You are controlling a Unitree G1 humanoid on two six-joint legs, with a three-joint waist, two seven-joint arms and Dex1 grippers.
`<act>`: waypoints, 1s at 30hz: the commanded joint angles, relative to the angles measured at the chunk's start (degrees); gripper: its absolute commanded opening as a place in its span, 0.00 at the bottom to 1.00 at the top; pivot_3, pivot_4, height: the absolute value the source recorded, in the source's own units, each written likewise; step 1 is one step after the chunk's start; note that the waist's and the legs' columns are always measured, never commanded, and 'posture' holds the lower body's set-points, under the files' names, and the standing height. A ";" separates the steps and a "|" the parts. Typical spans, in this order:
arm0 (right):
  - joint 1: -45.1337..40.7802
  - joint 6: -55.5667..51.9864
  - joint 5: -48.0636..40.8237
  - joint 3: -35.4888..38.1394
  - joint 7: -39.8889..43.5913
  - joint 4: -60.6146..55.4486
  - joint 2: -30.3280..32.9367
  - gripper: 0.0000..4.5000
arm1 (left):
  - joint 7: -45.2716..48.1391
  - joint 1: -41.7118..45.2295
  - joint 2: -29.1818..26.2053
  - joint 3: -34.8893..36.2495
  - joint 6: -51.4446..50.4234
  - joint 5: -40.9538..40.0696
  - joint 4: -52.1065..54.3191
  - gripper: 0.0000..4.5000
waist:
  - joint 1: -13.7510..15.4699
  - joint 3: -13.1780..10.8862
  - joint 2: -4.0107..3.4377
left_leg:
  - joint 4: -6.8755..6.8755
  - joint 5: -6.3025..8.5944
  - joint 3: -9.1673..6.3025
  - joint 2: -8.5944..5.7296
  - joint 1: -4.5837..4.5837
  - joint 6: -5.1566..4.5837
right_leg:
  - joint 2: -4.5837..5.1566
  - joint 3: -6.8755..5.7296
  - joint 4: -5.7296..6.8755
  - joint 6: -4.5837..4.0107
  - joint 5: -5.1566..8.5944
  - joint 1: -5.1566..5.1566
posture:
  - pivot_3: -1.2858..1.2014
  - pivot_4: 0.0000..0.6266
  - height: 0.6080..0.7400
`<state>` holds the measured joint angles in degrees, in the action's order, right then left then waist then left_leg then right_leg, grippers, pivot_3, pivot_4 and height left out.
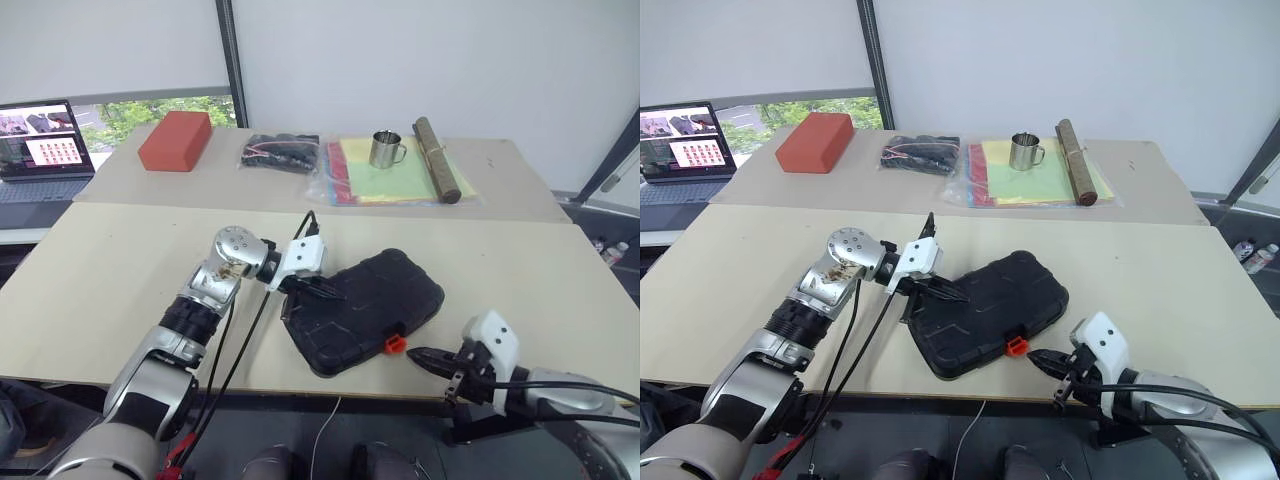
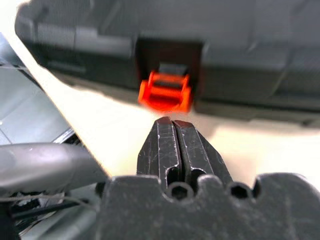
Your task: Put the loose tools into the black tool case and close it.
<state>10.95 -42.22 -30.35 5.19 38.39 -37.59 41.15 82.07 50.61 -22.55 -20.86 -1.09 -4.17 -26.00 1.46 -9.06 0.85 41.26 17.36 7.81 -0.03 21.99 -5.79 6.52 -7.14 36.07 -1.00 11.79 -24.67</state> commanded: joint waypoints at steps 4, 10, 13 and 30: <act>-6.07 2.96 4.81 -5.64 -0.99 4.78 -1.71 0.02 | 0.41 1.00 2.11 -3.68 3.16 3.83 -4.79 0.00 | -0.18 0.02 -0.02 | 0.01 0.02 0.01 0.00 -0.01 -0.04 | 0.00 0.03 -0.01 0.24 0.14 0.01 | 0.52 0.24 0.97; -14.92 -0.09 1.25 -2.93 -0.48 3.35 -2.19 0.02 | 0.19 1.11 2.65 -5.61 8.88 6.84 -7.50 0.00 | -0.52 0.02 -0.02 | 0.01 0.02 0.01 0.02 0.04 -0.04 | 0.00 0.01 -0.02 0.00 0.00 -0.04 | 0.52 0.24 0.97; -16.93 -1.73 0.18 -1.74 0.03 3.02 -1.61 0.02 | 0.12 0.58 2.67 -6.07 11.01 7.83 -8.50 0.00 | -0.93 0.02 -0.02 | 0.00 0.02 0.04 0.04 0.03 -0.04 | 0.00 0.03 -0.01 -0.01 -0.01 -0.07 | 0.52 0.24 0.97; -18.67 -3.69 -0.70 -3.01 1.37 2.71 -2.37 0.02 | -0.72 -0.89 2.17 -5.21 11.15 8.08 -9.54 0.00 | -1.53 0.11 -0.17 | -0.02 0.02 0.11 0.17 -0.05 -0.03 | -0.04 0.02 0.01 -0.02 -0.02 -0.09 | 0.52 0.24 0.97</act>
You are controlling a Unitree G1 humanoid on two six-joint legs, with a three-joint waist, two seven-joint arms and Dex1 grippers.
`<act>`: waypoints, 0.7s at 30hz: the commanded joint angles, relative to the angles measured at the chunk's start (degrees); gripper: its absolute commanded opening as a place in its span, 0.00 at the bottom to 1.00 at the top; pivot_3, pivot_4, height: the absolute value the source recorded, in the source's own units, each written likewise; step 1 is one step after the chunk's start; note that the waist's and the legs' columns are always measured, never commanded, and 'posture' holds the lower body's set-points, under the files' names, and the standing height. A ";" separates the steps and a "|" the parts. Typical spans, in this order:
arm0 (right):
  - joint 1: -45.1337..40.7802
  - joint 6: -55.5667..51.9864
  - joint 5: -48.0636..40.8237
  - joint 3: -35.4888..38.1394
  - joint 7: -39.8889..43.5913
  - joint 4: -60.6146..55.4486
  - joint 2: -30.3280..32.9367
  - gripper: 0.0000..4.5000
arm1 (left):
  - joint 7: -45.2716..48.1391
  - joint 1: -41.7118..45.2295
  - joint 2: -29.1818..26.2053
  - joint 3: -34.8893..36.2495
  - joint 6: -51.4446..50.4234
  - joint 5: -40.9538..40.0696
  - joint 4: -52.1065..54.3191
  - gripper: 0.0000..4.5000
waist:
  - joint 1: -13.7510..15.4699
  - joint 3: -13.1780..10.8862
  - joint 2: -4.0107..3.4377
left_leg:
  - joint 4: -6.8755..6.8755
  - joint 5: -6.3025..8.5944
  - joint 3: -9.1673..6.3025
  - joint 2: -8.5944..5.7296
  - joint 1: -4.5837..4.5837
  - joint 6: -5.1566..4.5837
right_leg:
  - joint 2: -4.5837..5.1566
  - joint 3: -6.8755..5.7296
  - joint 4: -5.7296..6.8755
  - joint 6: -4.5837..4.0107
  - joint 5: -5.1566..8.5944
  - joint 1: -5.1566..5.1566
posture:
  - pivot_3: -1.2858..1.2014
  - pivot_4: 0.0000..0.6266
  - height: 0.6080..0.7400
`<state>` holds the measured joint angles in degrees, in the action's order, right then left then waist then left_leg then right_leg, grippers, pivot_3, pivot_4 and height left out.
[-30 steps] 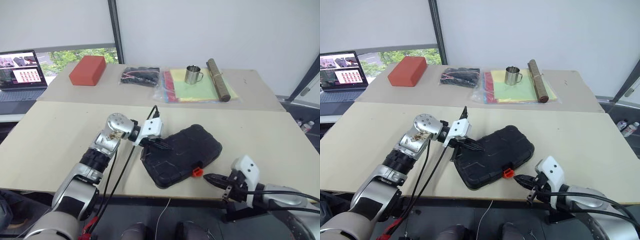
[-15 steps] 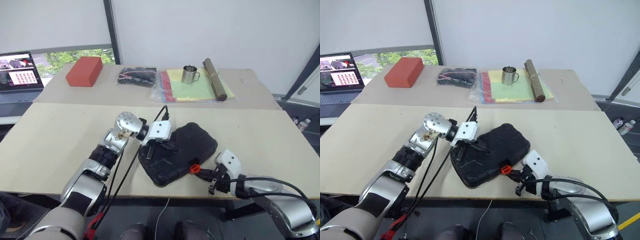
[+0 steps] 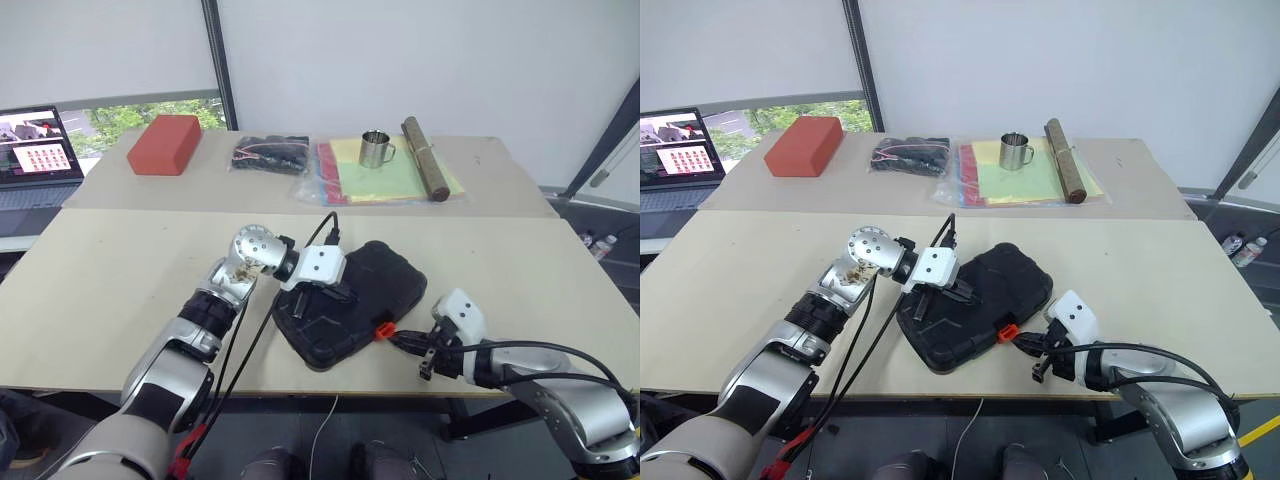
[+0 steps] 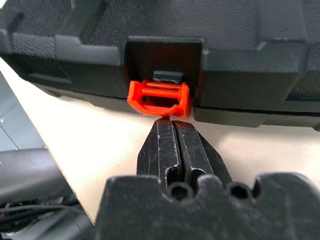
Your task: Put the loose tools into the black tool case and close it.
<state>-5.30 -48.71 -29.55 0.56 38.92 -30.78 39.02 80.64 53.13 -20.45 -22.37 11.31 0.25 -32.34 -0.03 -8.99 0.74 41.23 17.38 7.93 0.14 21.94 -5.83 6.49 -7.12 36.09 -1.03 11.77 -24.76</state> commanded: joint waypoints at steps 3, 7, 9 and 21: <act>-0.95 3.54 -0.67 1.60 1.22 -3.83 0.43 0.02 | 0.32 -3.71 -0.41 -2.99 -2.15 3.21 -3.00 0.00 | 0.00 0.16 -0.11 | -0.12 0.00 0.00 0.01 -0.20 0.00 | 0.00 -0.01 -0.04 0.07 0.04 0.14 | 0.52 0.24 0.97; 2.51 2.26 -4.10 5.88 3.47 -6.81 2.49 0.07 | 0.33 -4.53 -3.01 0.27 -6.86 0.63 -0.85 0.00 | 0.11 0.24 -0.24 | -0.30 0.01 0.01 0.01 -0.49 0.01 | 0.00 0.01 -0.12 0.25 0.16 0.39 | 0.52 0.24 0.97; 4.87 1.90 -6.45 9.11 5.71 -8.55 4.45 0.18 | 1.64 -5.02 -5.12 2.86 -12.41 -2.21 1.69 0.12 | 0.14 0.26 -0.29 | -0.36 0.02 0.00 0.00 -0.49 0.00 | 0.00 0.02 -0.14 0.23 0.15 0.37 | 0.52 0.24 0.97; 5.44 6.61 -14.26 33.69 38.97 11.79 29.48 1.00 | 11.86 -26.89 -51.47 25.41 -49.18 -36.35 32.01 0.99 | 0.12 -0.10 -0.32 | -0.39 0.03 -0.02 0.03 0.16 0.09 | -0.03 0.02 -0.21 0.11 0.15 -0.27 | 0.52 0.24 0.97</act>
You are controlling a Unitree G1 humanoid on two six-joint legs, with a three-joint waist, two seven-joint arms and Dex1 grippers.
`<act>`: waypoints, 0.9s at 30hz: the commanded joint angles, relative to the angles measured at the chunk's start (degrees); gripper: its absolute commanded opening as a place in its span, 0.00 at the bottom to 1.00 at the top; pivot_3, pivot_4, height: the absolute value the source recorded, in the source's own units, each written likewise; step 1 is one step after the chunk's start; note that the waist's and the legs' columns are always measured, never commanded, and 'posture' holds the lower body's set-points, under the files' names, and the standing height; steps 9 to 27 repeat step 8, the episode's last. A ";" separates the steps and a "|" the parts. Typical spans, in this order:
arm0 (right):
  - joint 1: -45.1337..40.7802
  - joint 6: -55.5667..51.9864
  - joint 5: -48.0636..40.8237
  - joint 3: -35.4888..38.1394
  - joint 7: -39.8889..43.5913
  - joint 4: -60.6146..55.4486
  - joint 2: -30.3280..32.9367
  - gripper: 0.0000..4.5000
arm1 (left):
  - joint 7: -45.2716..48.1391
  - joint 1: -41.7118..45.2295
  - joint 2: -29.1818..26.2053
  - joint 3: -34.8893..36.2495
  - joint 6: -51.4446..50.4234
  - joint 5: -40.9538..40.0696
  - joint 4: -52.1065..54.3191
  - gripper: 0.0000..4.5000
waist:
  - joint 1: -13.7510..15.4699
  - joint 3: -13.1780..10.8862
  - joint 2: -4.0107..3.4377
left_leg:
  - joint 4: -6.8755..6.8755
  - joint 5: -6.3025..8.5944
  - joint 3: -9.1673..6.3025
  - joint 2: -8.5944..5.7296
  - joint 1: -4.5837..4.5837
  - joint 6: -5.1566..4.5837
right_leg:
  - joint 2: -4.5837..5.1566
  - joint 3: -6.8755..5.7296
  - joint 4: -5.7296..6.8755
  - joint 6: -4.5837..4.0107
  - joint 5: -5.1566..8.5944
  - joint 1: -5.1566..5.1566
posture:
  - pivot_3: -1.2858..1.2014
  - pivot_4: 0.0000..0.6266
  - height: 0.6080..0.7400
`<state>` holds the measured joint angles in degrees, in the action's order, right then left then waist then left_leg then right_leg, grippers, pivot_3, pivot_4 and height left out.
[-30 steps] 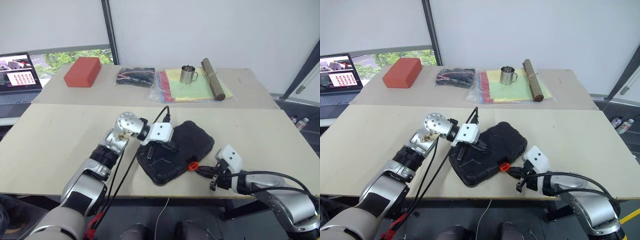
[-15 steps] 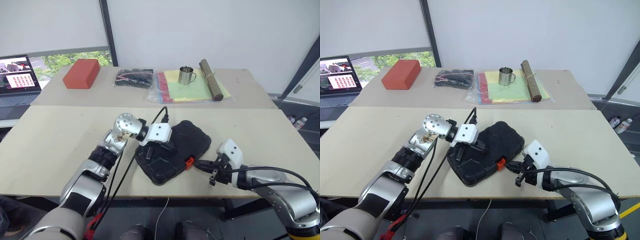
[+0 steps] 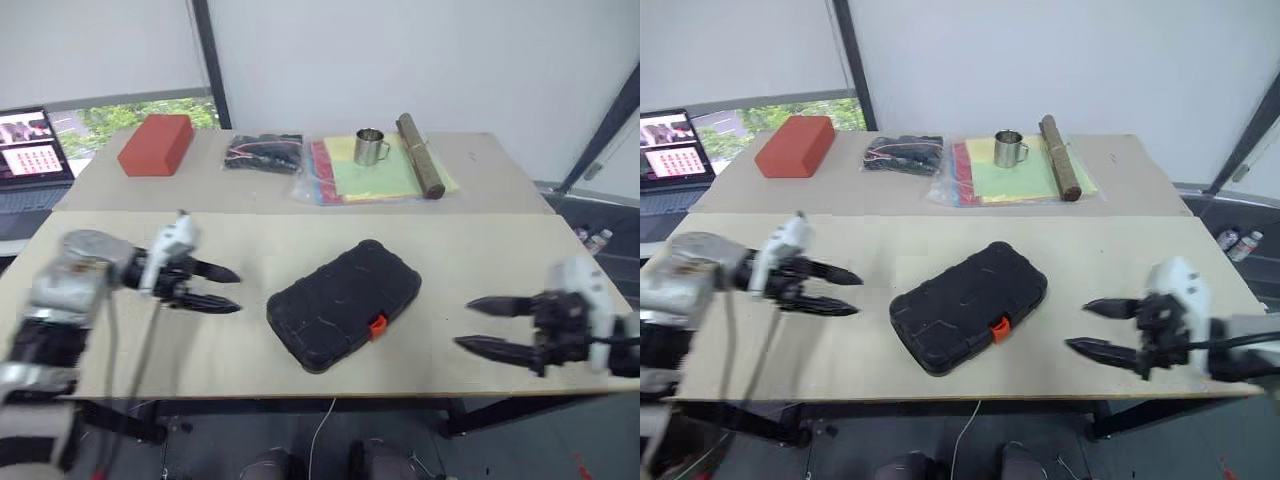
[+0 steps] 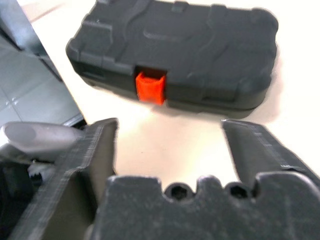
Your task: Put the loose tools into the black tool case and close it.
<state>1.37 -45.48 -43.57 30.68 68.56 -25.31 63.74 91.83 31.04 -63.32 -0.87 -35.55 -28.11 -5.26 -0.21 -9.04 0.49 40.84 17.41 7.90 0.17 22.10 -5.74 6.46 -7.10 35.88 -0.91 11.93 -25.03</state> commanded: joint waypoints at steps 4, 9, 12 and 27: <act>-4.47 7.63 1.45 1.15 17.95 15.10 10.77 1.00 | -0.13 -8.38 -10.27 9.73 -2.38 -7.40 3.05 0.99 | 1.74 -0.26 -0.43 | 0.00 0.31 -0.07 -0.26 -0.02 0.24 | 0.26 -0.03 -0.09 0.29 0.21 -0.02 | 0.52 0.24 0.97; -9.32 9.65 1.97 -4.11 20.15 19.01 11.33 1.00 | -3.46 -13.80 -7.07 13.81 0.19 -6.76 5.88 0.99 | 1.45 -0.27 -0.45 | 0.01 0.35 -0.04 -0.25 0.12 0.31 | 0.27 -0.02 -0.06 0.35 0.23 -0.02 | 0.52 0.24 0.97; -9.32 9.65 1.97 -4.11 20.15 19.01 11.33 1.00 | -3.46 -13.80 -7.07 13.81 0.19 -6.76 5.88 0.99 | 1.45 -0.27 -0.45 | 0.01 0.35 -0.04 -0.25 0.12 0.31 | 0.27 -0.02 -0.06 0.35 0.23 -0.02 | 0.52 0.24 0.97; -9.32 9.65 1.97 -4.11 20.15 19.01 11.33 1.00 | -3.46 -13.80 -7.07 13.81 0.19 -6.76 5.88 0.99 | 1.45 -0.27 -0.45 | 0.01 0.35 -0.04 -0.25 0.12 0.31 | 0.27 -0.02 -0.06 0.35 0.23 -0.02 | 0.52 0.24 0.97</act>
